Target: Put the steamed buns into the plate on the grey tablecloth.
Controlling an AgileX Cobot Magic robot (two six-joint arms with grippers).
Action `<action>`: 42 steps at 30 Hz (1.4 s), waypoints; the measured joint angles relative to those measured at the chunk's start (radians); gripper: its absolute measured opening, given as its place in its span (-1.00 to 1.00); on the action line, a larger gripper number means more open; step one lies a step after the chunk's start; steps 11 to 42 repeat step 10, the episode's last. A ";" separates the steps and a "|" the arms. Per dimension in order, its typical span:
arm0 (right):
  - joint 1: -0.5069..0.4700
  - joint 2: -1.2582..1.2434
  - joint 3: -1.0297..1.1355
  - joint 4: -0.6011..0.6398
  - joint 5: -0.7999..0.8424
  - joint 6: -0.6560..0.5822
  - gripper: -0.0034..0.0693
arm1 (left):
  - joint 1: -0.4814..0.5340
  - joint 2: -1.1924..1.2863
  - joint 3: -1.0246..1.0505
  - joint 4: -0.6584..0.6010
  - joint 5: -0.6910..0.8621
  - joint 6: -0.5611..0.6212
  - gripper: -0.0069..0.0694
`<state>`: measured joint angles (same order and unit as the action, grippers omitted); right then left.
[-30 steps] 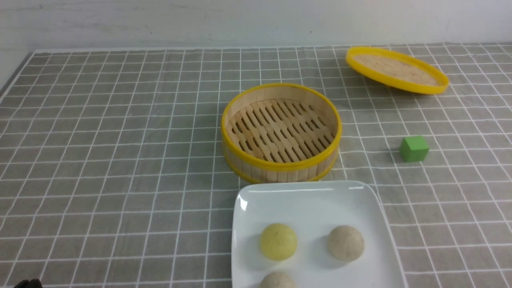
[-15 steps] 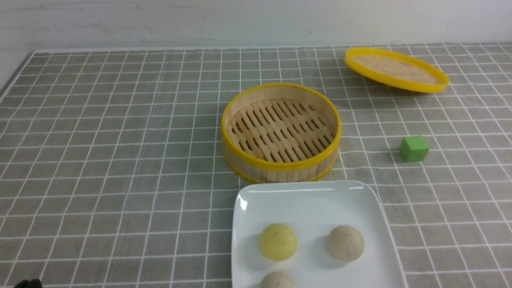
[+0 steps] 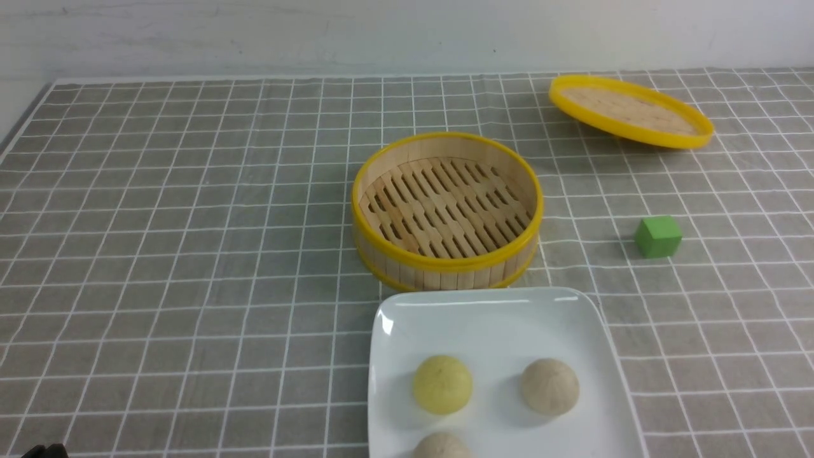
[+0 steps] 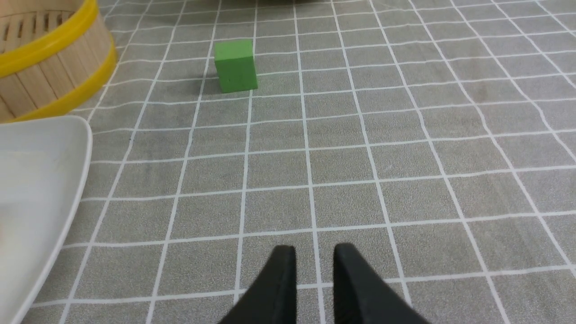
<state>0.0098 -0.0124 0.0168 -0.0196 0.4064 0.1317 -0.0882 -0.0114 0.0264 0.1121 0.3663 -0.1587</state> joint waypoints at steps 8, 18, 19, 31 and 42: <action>0.000 0.000 0.000 0.000 0.000 0.000 -0.47 | 0.000 0.000 0.000 0.003 0.000 0.000 -0.54; 0.000 0.000 0.000 0.000 0.000 0.000 -0.46 | 0.000 0.000 0.000 0.005 0.000 0.000 -0.53; 0.000 0.000 0.000 0.000 0.000 0.000 -0.46 | 0.000 0.000 0.000 0.005 0.000 0.000 -0.53; 0.000 0.000 0.000 0.000 0.000 0.000 -0.46 | 0.000 0.000 0.000 0.005 0.000 0.000 -0.53; 0.000 0.000 0.000 0.000 0.000 0.000 -0.46 | 0.000 0.000 0.000 0.005 0.000 0.000 -0.53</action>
